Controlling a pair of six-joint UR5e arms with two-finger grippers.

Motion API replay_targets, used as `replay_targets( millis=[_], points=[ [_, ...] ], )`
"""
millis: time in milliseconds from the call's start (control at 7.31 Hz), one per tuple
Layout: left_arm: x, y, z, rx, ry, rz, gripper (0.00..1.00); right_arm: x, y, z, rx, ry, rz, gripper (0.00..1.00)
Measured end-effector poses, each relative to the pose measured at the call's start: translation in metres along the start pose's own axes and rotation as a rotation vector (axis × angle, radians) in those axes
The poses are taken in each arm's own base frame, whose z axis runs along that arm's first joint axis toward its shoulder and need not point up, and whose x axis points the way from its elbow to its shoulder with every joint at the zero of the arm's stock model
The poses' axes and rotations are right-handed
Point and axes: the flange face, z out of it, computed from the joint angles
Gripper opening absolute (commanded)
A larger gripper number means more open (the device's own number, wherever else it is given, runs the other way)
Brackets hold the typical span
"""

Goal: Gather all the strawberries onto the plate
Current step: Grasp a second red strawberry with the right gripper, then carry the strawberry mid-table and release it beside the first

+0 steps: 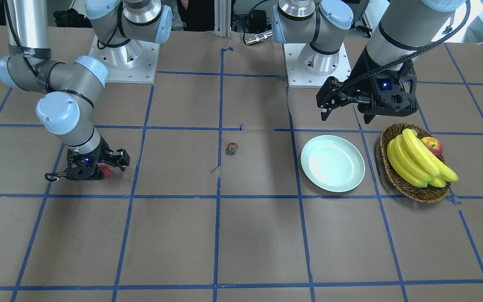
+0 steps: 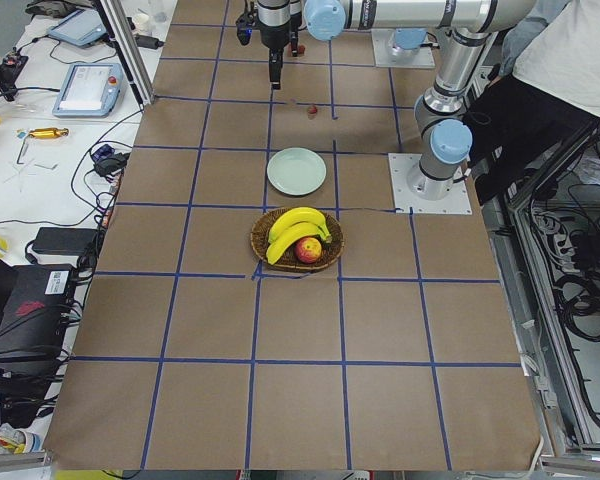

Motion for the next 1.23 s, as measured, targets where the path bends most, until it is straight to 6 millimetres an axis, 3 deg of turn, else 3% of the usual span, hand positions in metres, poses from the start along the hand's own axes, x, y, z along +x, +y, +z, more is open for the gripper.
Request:
replay_targets(
  millis=[274,684,957,1094,1231],
  points=[
    [0.000,0.000,0.001,0.002,0.000,0.000,1.00,0.001,-0.004,-0.004,0.010,0.004,-0.001,0.03],
    [0.000,0.000,0.000,0.004,0.000,0.002,1.00,0.004,-0.011,-0.012,0.026,0.027,0.006,0.00],
    [0.000,0.000,0.000,0.005,0.000,0.003,1.00,-0.003,-0.027,-0.034,0.074,0.019,0.032,0.00],
    [0.000,0.000,0.000,0.005,0.000,0.003,1.00,-0.025,-0.035,-0.047,0.092,0.009,0.051,0.00],
    [0.000,0.000,0.000,0.005,0.000,0.003,1.00,-0.065,-0.037,-0.055,0.092,0.005,0.071,0.00]
  ],
)
